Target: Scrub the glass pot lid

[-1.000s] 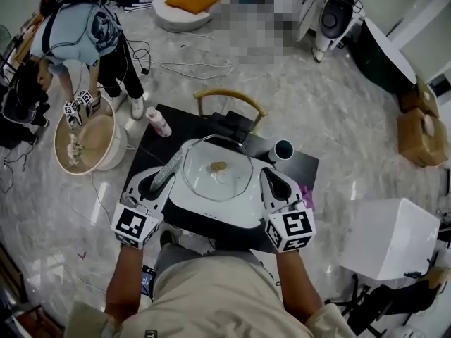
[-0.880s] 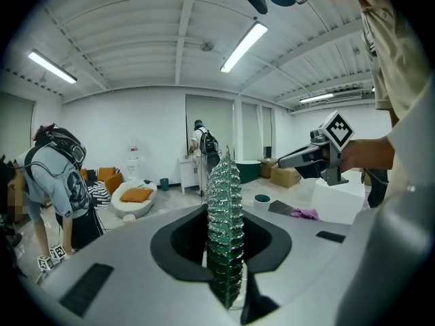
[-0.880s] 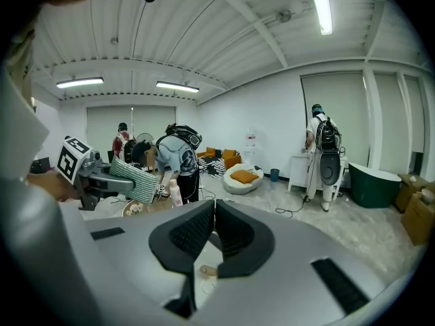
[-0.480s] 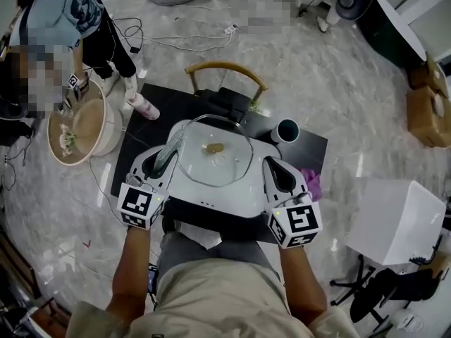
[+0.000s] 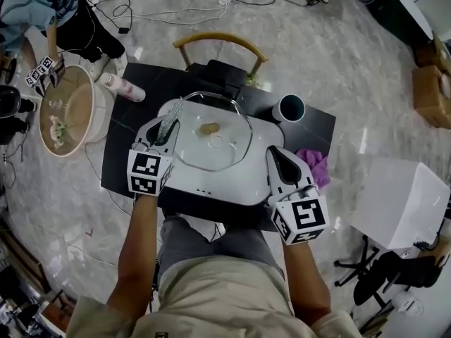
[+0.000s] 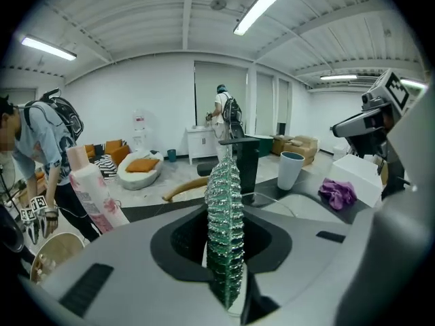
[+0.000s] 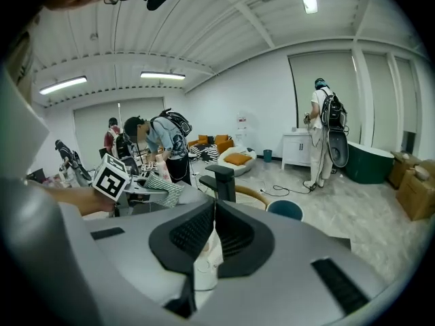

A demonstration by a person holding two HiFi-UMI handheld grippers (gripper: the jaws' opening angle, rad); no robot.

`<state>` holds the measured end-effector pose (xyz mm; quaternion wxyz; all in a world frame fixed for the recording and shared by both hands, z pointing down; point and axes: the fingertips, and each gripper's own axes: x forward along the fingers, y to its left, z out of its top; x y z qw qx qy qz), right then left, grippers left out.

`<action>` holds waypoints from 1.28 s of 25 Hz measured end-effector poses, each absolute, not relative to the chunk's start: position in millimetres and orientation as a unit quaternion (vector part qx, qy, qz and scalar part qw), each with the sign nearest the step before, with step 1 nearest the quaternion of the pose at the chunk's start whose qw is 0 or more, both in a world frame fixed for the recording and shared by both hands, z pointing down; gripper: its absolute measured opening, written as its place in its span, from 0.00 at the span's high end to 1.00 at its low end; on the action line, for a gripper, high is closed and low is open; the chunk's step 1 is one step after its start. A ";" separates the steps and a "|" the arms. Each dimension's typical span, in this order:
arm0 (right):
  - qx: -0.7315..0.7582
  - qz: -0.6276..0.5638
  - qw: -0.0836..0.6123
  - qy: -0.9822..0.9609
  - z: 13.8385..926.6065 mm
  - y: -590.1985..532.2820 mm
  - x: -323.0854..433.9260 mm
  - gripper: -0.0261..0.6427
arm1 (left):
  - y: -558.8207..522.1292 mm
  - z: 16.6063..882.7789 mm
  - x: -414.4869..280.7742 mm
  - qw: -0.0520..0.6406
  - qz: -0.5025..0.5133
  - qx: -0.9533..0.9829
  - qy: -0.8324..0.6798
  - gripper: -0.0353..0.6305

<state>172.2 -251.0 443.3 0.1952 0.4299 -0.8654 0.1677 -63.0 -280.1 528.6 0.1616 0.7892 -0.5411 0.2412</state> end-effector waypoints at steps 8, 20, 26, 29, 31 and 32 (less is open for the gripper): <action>0.432 0.178 0.197 -0.862 464.9 -256.7 179.2 0.92 | -300.5 578.5 -56.1 0.187 0.265 0.774 -0.544 0.81; 0.445 0.199 0.207 -0.848 491.5 -250.8 201.1 0.92 | -311.3 625.0 -31.4 0.205 0.298 0.768 -0.529 0.81; 0.453 0.204 0.206 -0.843 496.8 -249.1 213.8 0.92 | -313.1 635.6 1.6 0.216 0.294 0.778 -0.511 0.81; 0.459 0.207 0.205 -0.839 498.4 -248.4 221.2 0.92 | -310.5 638.0 29.0 0.219 0.291 0.794 -0.487 0.81; 0.463 0.208 0.204 -0.837 499.1 -248.1 224.2 0.92 | -306.1 641.5 54.2 0.213 0.297 0.808 -0.462 0.81; 0.464 0.209 0.203 -0.836 499.2 -247.9 225.1 0.92 | -303.3 643.3 67.7 0.212 0.300 0.815 -0.449 0.81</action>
